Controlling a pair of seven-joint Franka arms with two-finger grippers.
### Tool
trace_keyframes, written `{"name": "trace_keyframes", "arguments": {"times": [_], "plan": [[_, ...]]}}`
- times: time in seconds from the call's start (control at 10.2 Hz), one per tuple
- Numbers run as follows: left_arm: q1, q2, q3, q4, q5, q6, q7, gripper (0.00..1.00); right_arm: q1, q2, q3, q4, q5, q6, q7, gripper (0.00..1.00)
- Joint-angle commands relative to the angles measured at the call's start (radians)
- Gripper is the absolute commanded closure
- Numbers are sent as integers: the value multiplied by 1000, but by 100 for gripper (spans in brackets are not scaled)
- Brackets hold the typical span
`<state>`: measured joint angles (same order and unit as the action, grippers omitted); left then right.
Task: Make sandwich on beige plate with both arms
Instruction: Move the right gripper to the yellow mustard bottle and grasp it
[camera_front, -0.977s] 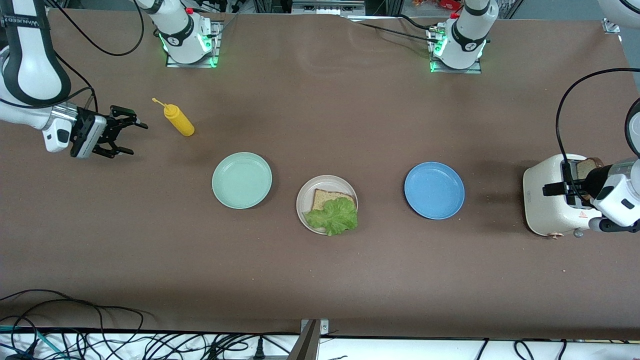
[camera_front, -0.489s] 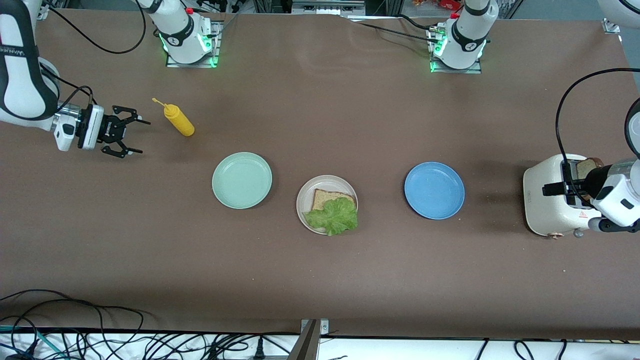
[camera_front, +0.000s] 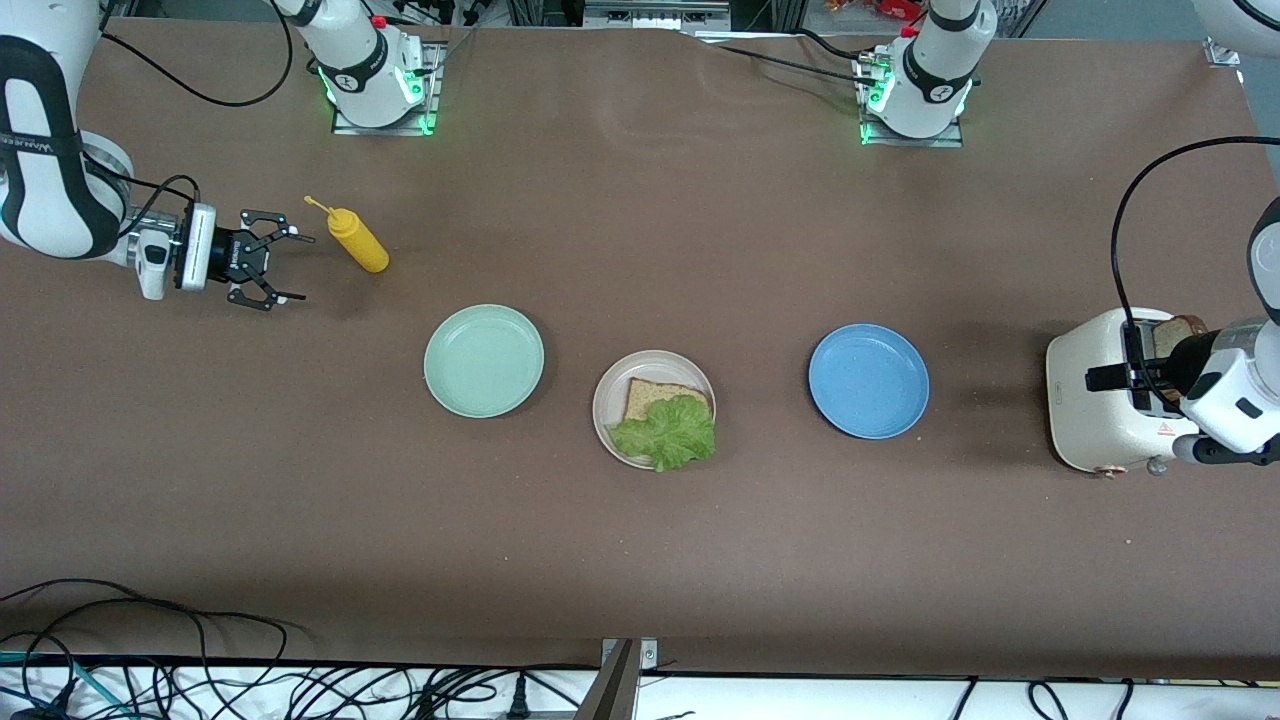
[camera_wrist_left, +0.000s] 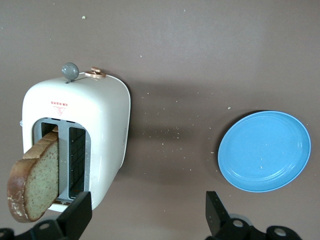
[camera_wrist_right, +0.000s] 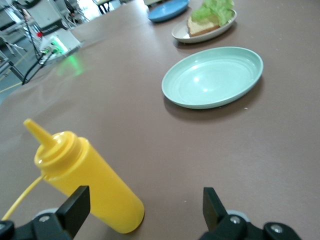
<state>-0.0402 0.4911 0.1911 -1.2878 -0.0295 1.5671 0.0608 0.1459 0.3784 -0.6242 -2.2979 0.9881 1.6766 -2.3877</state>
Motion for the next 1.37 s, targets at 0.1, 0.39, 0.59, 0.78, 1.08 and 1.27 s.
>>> {"name": "trace_keyframes", "arguments": {"times": [0.1,0.39,0.59,0.78,1.08,1.27], "plan": [[-7,-14,-2,-13,42,-7,-1,0,-66,69,4,8,37,-115,-132,0],[-7,-14,-2,-13,42,-7,-1,0,-104,155,6,6,38,-207,-259,0],[-7,-14,-2,-13,42,-7,-1,0,-106,194,9,8,72,-233,-309,0],[-7,-14,-2,-13,42,-7,-2,0,-101,206,21,6,90,-235,-320,0],[-7,-14,-2,-13,42,-7,-1,0,-101,261,52,6,153,-259,-363,0],[-7,-14,-2,-13,42,-7,-1,0,-104,298,98,6,211,-262,-381,0]]}}
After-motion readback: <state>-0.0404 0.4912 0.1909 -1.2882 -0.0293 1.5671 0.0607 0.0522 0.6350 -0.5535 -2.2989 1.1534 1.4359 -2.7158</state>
